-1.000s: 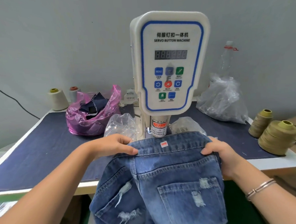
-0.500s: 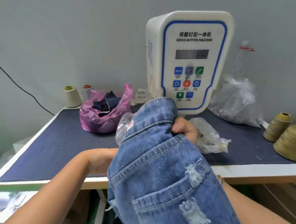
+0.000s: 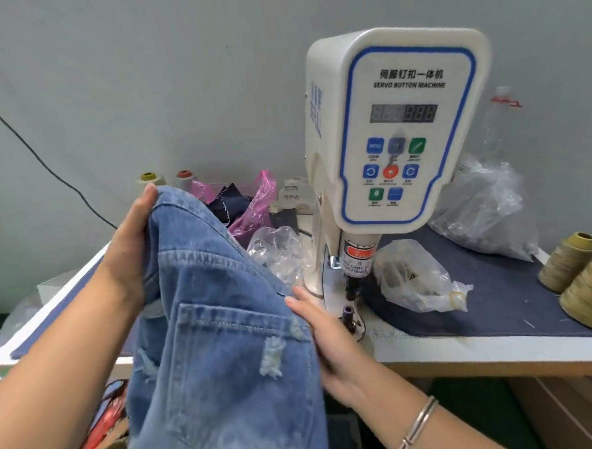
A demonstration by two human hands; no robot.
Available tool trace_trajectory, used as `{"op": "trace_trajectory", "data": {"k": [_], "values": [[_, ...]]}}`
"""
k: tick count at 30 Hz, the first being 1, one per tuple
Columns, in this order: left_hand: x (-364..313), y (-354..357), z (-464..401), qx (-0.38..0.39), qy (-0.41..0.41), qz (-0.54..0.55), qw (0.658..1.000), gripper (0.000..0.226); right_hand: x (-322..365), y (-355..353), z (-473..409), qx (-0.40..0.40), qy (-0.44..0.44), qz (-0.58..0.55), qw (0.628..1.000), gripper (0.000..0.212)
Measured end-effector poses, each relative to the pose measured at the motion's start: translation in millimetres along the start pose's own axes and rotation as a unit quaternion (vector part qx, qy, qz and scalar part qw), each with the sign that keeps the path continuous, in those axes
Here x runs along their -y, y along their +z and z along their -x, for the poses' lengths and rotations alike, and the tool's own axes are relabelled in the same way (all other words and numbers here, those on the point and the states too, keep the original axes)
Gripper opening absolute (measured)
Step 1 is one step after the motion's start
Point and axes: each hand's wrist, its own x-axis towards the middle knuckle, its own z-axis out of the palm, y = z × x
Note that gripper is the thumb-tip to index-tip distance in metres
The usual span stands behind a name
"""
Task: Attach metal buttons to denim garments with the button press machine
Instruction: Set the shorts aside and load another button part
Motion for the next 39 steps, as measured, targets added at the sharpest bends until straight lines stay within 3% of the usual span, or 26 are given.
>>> {"op": "trace_trajectory", "data": {"k": [3, 5, 8, 10, 12, 14, 16, 18, 20, 22, 24, 26, 28, 29, 30, 32, 33, 36, 39], "values": [[-8, 10, -12, -0.051, 0.042, -0.005, 0.998, 0.041, 6, 5, 8, 0.007, 0.004, 0.166, 0.986, 0.092], [-12, 16, -21, -0.100, 0.067, -0.022, 0.993, 0.037, 15, 10, 10, -0.014, -0.033, 0.217, 0.975, 0.104], [-16, 28, -34, -0.151, 0.084, -0.001, 0.985, 0.038, 26, 31, 2, 0.040, -0.038, 0.272, 0.961, 0.115], [-13, 44, -42, -0.138, 0.079, 0.046, 0.986, 0.039, 25, 48, -12, 0.058, -0.063, 0.273, 0.958, 0.100], [-10, 60, -49, -0.106, 0.089, 0.059, 0.989, 0.038, 24, 61, -32, 0.030, -0.132, 0.257, 0.957, 0.062], [-11, 69, -53, -0.099, 0.109, -0.019, 0.989, 0.032, 29, 65, -49, -0.037, -0.143, 0.181, 0.972, 0.037], [-17, 67, -57, -0.108, 0.124, -0.140, 0.976, 0.021, 33, 63, -64, -0.053, -0.124, 0.069, 0.989, 0.027], [-21, 56, -64, -0.124, 0.145, -0.287, 0.939, 0.021, 33, 64, -75, -0.056, -0.145, 0.044, 0.987, 0.026], [-20, 42, -67, -0.155, 0.194, -0.419, 0.874, 0.042, 24, 67, -86, -0.088, -0.206, 0.161, 0.961, 0.027], [-15, 34, -63, -0.162, 0.264, -0.512, 0.801, 0.055, 10, 71, -96, -0.105, -0.269, 0.353, 0.890, 0.024], [-4, 26, -58, -0.125, 0.293, -0.562, 0.764, 0.062, -8, 73, -108, -0.088, -0.266, 0.525, 0.804, 0.029], [12, 21, -54, -0.085, 0.255, -0.602, 0.752, 0.054, -21, 73, -118, -0.065, -0.207, 0.643, 0.735, 0.040], [37, 14, -50, -0.055, 0.207, -0.688, 0.693, 0.044, -27, 70, -124, -0.045, -0.165, 0.710, 0.683, 0.048], [50, 6, -48, -0.043, 0.187, -0.725, 0.662, 0.038, -26, 67, -125, -0.033, -0.158, 0.714, 0.682, 0.046], [62, -3, -48, -0.041, 0.167, -0.741, 0.649, 0.031, -23, 62, -123, -0.025, -0.163, 0.679, 0.716, 0.039], [78, -24, -48, -0.072, 0.111, -0.728, 0.672, 0.025, -13, 48, -111, -0.052, -0.190, 0.539, 0.819, 0.026], [83, -33, -46, -0.098, 0.087, -0.712, 0.689, 0.024, -7, 39, -108, -0.092, -0.219, 0.489, 0.839, 0.026], [97, -45, -42, -0.151, 0.092, -0.696, 0.696, 0.021, 10, 11, -112, -0.189, -0.227, 0.509, 0.809, 0.031], [106, -40, -35, -0.155, 0.134, -0.729, 0.653, 0.019, 19, -4, -131, -0.197, -0.158, 0.648, 0.718, 0.029]]}}
